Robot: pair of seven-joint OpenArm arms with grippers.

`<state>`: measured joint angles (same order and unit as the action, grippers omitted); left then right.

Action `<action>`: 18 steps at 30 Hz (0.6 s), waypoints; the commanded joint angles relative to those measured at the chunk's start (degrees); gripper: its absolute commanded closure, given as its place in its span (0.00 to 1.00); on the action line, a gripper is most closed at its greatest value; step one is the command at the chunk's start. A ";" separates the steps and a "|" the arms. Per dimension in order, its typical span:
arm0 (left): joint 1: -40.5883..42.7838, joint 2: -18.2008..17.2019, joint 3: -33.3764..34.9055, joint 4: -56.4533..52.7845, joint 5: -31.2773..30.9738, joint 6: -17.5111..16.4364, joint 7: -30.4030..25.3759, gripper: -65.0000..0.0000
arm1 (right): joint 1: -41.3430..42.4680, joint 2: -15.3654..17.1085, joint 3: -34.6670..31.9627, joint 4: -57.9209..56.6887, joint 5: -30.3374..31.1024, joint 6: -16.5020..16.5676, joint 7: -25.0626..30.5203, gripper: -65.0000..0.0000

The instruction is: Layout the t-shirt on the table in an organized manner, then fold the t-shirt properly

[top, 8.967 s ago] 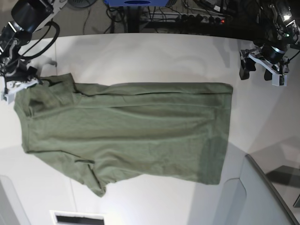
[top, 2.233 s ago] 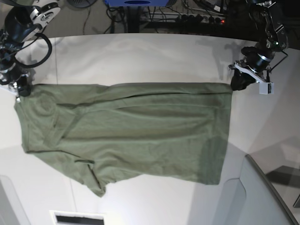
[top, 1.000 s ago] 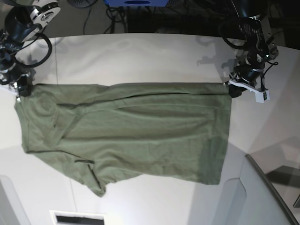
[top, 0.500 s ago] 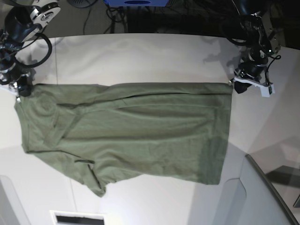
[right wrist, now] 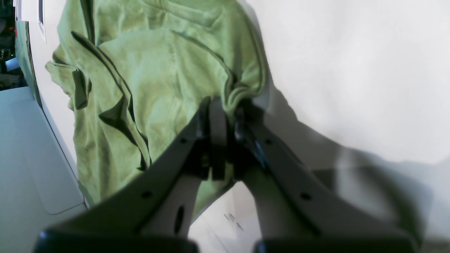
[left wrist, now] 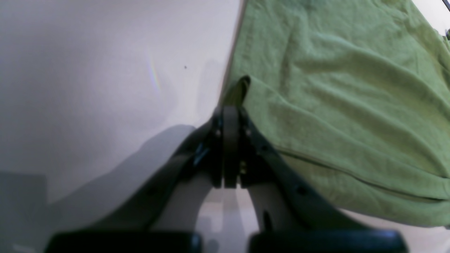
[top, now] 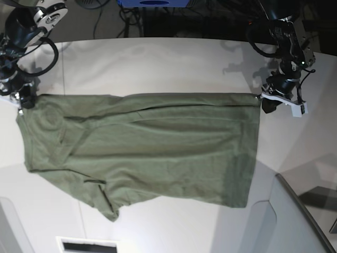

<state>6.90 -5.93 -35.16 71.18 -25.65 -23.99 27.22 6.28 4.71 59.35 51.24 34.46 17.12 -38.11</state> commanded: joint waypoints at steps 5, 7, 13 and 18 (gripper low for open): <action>-2.19 -0.62 0.04 -2.74 -0.68 -0.58 -0.98 1.00 | 0.00 -0.01 -0.23 -0.30 -2.68 -1.43 -2.02 0.99; -2.72 -0.62 0.65 -3.18 -0.68 -0.58 -0.98 1.00 | 0.00 -0.01 -0.23 -0.30 -2.68 -1.43 -2.02 0.99; -4.13 -0.62 5.40 -3.44 -0.68 -0.58 -1.42 1.00 | 0.00 -0.01 -0.23 -0.30 -2.68 -1.43 -2.02 0.99; -7.12 -0.62 5.40 -7.40 -0.68 -0.50 -1.42 1.00 | 0.00 -0.01 -0.23 -0.30 -2.68 -1.43 -2.02 0.99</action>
<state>0.47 -6.17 -29.69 62.98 -25.58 -23.94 26.63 6.31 4.71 59.35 51.24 34.35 17.12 -38.24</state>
